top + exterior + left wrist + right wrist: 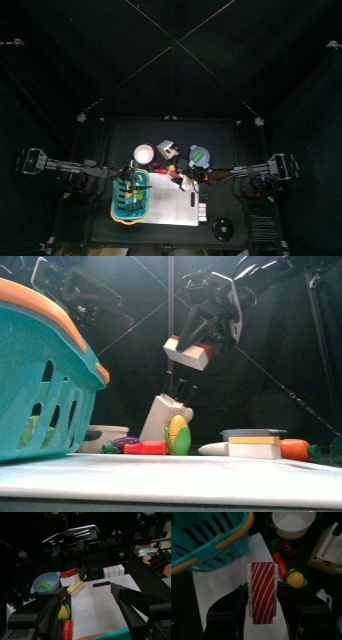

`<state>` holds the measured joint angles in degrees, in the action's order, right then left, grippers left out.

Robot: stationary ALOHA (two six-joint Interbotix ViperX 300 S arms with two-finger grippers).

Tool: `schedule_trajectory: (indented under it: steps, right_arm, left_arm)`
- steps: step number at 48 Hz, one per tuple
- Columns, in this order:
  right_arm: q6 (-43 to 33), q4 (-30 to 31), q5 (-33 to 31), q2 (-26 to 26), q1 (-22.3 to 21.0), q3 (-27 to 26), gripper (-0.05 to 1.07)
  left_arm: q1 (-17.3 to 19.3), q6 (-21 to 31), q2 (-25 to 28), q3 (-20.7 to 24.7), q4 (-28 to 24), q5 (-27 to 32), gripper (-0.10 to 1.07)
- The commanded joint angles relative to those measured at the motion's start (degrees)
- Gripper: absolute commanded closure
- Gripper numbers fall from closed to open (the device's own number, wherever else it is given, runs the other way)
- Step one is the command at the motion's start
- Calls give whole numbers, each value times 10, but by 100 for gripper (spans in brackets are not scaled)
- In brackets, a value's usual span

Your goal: Hand salmon sushi to left hand

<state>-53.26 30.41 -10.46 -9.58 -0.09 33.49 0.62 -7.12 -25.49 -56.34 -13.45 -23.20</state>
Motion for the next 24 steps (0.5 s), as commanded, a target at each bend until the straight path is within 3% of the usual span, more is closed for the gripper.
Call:
schedule_trajectory:
  steps: [1,11,24]
  right_arm:
    - [1,-4,43,-22,-5,1,50]
    - [0,-10,91,-24,-7,11,51]
    - [0,-14,105,-18,-6,10,51]
  left_arm:
    - [4,-24,11,24,-33,-16,-6]
    - [11,-134,53,35,-67,-65,-5]
    - [13,-242,102,57,-28,-96,-5]
